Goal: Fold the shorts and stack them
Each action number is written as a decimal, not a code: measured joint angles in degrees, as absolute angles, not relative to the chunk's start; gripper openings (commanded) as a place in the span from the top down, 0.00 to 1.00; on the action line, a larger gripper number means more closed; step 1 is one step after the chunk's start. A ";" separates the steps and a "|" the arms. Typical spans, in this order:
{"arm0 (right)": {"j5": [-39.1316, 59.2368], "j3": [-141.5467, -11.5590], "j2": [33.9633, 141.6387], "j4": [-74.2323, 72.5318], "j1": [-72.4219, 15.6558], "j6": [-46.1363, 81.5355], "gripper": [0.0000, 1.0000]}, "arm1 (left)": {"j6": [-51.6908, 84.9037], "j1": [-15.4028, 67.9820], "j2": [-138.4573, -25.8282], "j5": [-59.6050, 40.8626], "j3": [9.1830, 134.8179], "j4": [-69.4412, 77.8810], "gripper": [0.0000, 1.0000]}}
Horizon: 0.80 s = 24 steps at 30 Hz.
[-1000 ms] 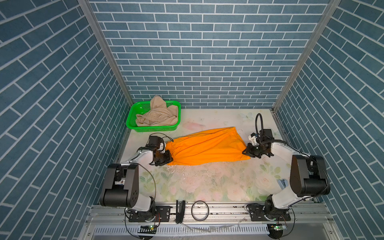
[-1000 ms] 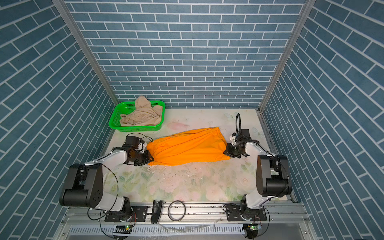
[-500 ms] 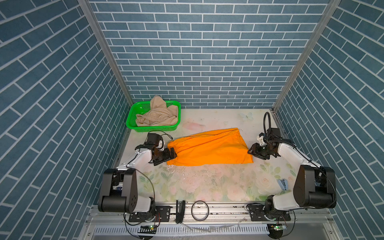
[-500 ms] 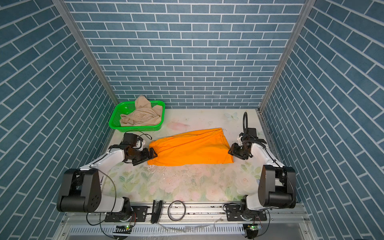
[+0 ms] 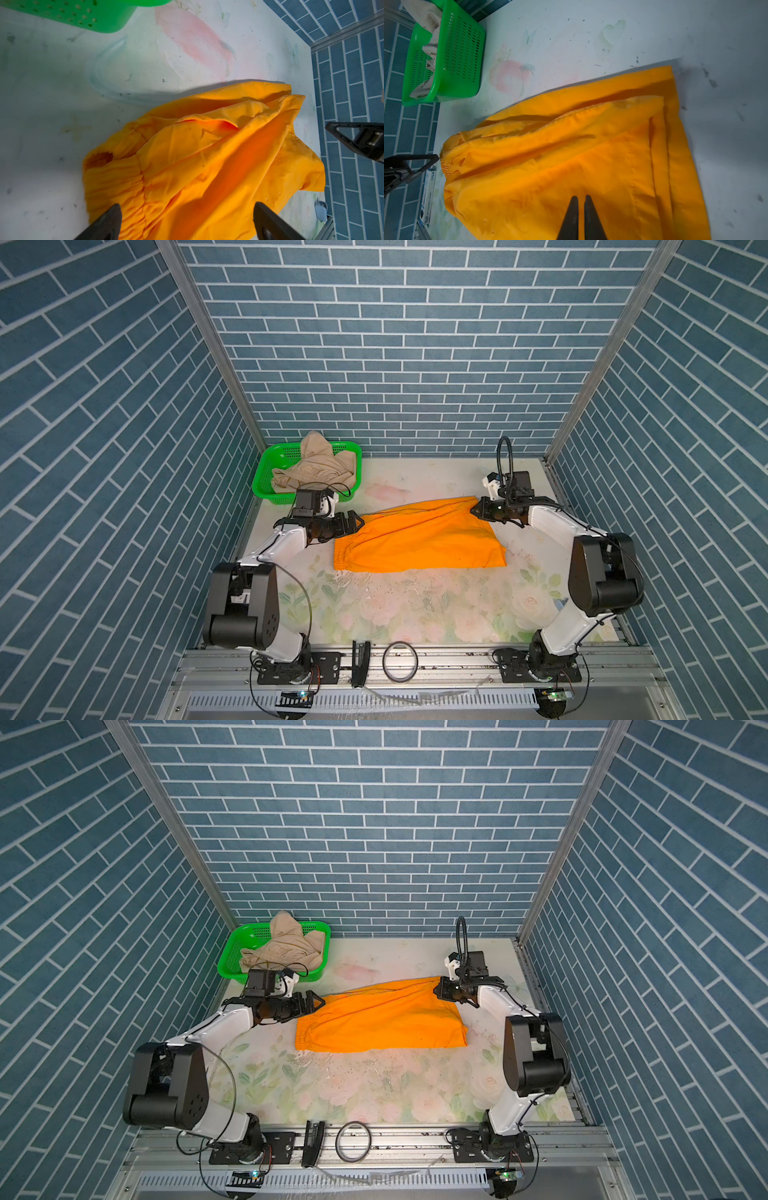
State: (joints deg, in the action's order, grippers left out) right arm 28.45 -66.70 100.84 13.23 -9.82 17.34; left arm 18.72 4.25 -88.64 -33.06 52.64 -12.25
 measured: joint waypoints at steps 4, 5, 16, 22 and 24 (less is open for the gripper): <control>29.76 -71.18 109.03 9.54 -10.22 18.24 0.93 | 18.06 5.63 -94.26 -33.08 56.16 -8.62 0.00; 29.82 -72.12 110.74 8.82 -10.22 18.26 0.93 | 17.85 5.76 -95.26 -32.73 56.53 -7.90 0.00; 27.24 -81.12 121.47 9.28 -9.17 18.41 0.73 | 15.81 5.78 -101.54 -28.03 56.97 -4.34 0.00; 24.56 -82.61 118.83 14.72 -8.67 15.59 0.47 | 14.74 5.82 -101.45 -27.16 57.60 -5.43 0.00; 23.75 -81.80 115.35 16.32 -8.67 14.79 0.45 | 14.48 5.82 -100.97 -26.68 57.98 -6.33 0.00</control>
